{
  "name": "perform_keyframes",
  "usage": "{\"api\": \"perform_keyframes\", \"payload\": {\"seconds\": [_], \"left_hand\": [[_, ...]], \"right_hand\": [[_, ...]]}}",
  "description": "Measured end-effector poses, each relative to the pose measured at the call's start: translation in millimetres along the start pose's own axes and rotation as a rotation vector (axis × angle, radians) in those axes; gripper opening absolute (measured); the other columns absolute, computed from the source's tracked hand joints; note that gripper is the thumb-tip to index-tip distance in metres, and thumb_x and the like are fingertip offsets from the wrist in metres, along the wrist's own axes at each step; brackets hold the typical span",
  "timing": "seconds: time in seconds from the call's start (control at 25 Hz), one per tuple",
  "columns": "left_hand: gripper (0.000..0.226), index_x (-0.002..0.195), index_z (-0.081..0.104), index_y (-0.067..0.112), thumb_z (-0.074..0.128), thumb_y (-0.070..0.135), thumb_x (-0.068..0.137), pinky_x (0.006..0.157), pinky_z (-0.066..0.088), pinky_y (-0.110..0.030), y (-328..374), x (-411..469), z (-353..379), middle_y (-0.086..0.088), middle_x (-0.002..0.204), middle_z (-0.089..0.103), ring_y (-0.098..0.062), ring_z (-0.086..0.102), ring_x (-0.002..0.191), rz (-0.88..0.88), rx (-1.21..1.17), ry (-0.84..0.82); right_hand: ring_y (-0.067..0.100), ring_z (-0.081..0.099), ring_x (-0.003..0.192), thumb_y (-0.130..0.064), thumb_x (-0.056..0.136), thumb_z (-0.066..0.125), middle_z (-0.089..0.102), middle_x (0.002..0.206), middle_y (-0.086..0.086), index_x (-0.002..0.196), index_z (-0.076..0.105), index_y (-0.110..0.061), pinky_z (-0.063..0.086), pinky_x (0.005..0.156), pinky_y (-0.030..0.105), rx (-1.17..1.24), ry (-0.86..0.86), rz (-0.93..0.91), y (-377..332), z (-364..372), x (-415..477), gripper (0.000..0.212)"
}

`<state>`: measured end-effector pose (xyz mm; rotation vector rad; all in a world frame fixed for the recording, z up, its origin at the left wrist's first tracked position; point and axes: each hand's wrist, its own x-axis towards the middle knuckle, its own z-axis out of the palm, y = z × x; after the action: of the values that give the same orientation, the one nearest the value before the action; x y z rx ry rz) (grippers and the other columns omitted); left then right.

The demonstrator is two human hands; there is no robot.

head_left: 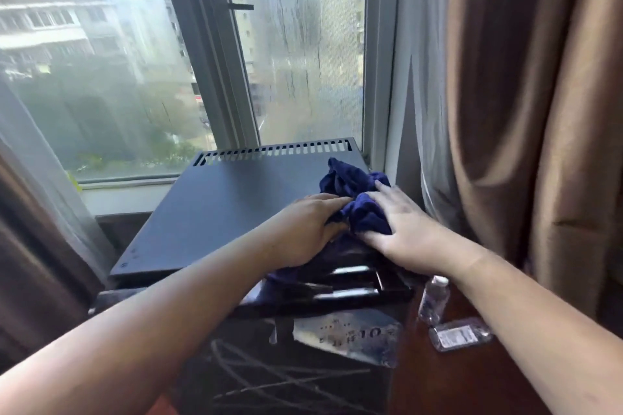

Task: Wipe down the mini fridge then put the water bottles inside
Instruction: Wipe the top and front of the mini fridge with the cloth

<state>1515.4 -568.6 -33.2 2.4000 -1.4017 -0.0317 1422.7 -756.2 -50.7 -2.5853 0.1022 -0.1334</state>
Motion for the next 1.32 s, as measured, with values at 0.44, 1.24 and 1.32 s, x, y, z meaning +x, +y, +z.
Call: {"api": "perform_keyframes", "payload": {"seconds": [0.44, 1.24, 1.32], "left_hand": [[0.033, 0.135, 0.063, 0.010, 0.054, 0.016, 0.104, 0.101, 0.038, -0.032, -115, 168, -29, -0.012, 0.141, 0.064, -0.031, 0.058, 0.128, -0.072, 0.041, -0.004], [0.044, 0.143, 0.059, 0.036, 0.061, 0.023, 0.102, 0.107, 0.031, -0.007, -156, 40, -44, 0.023, 0.144, 0.060, 0.002, 0.053, 0.132, -0.073, -0.005, 0.020], [0.043, 0.143, 0.059, 0.038, 0.060, 0.026, 0.102, 0.115, 0.033, -0.015, -125, 26, -32, 0.024, 0.146, 0.058, 0.001, 0.052, 0.136, -0.028, -0.029, 0.018]], "right_hand": [[0.032, 0.022, 0.153, -0.065, 0.076, 0.041, 0.038, 0.160, 0.011, 0.147, 0.045, -0.025, 0.016, 0.126, 0.045, -0.241, 0.034, 0.136, 29, -27, 205, 0.082], [0.022, 0.029, 0.150, -0.045, 0.091, 0.064, 0.039, 0.159, 0.003, 0.147, 0.049, -0.034, 0.018, 0.124, 0.029, -0.138, -0.107, -0.138, -34, 13, 143, 0.059], [0.019, 0.031, 0.149, -0.050, 0.089, 0.063, 0.040, 0.157, -0.002, 0.146, 0.049, -0.038, 0.020, 0.125, 0.030, -0.125, -0.073, -0.137, -25, 10, 105, 0.060]]}}
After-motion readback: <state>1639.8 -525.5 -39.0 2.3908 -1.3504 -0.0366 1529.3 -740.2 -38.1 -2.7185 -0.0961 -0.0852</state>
